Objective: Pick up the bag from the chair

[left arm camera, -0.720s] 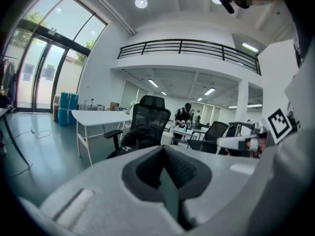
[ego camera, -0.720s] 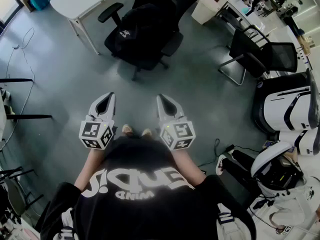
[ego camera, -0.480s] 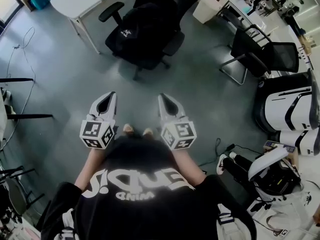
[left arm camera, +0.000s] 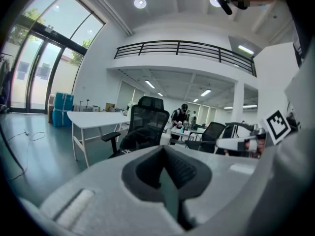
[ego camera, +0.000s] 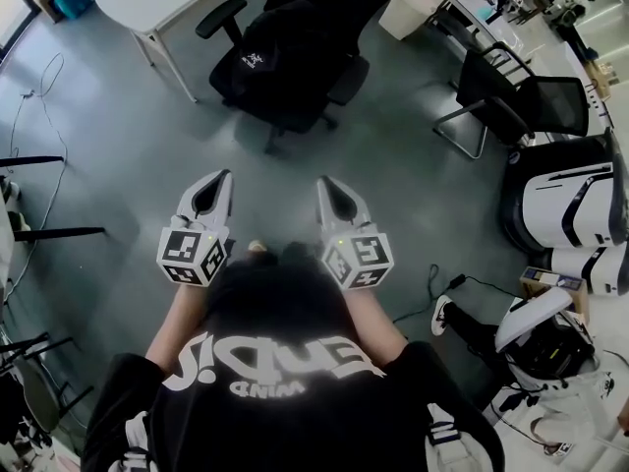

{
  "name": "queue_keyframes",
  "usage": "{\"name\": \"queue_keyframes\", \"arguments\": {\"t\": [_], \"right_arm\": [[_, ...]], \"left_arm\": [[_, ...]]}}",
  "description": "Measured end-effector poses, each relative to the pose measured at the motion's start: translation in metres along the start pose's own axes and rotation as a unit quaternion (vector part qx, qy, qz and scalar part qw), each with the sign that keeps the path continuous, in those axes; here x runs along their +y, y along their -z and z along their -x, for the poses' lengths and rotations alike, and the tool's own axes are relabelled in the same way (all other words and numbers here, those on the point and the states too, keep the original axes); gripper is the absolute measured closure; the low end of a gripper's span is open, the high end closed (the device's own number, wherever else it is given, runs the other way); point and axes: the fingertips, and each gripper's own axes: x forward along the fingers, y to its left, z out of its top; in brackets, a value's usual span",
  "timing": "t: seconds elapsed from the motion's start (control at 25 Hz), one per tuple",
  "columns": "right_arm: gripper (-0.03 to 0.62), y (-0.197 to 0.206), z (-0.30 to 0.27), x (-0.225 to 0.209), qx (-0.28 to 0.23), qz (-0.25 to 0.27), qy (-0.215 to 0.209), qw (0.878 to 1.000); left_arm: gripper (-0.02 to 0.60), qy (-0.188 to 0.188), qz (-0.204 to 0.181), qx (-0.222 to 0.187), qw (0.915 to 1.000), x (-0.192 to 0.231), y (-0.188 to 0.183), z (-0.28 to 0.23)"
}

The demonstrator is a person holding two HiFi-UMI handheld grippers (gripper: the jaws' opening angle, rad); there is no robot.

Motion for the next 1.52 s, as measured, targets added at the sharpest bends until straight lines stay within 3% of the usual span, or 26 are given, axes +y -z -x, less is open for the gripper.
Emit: {"name": "queue_keyframes", "arguments": {"t": [0.28, 0.64, 1.12, 1.52], "right_arm": [[0.592, 0.004, -0.009, 0.023, -0.008, 0.002, 0.019, 1.0], [0.592, -0.003, -0.05, 0.011, -0.012, -0.005, 0.031, 0.999], [0.592, -0.024, -0.131, -0.054, -0.007, -0.017, 0.03, 0.999], [0.592, -0.077, -0.23, -0.121, -0.005, -0.02, 0.022, 1.0]], "left_arm": [[0.58, 0.017, 0.002, 0.003, 0.9998, 0.021, 0.006, 0.011], [0.58, 0.028, -0.001, -0.001, 0.9996, 0.051, -0.005, -0.023], [0.58, 0.026, -0.003, 0.003, 0.9996, 0.089, -0.026, -0.117], [0.58, 0.012, 0.0, 0.009, 0.9999, 0.132, -0.069, -0.218]]}}
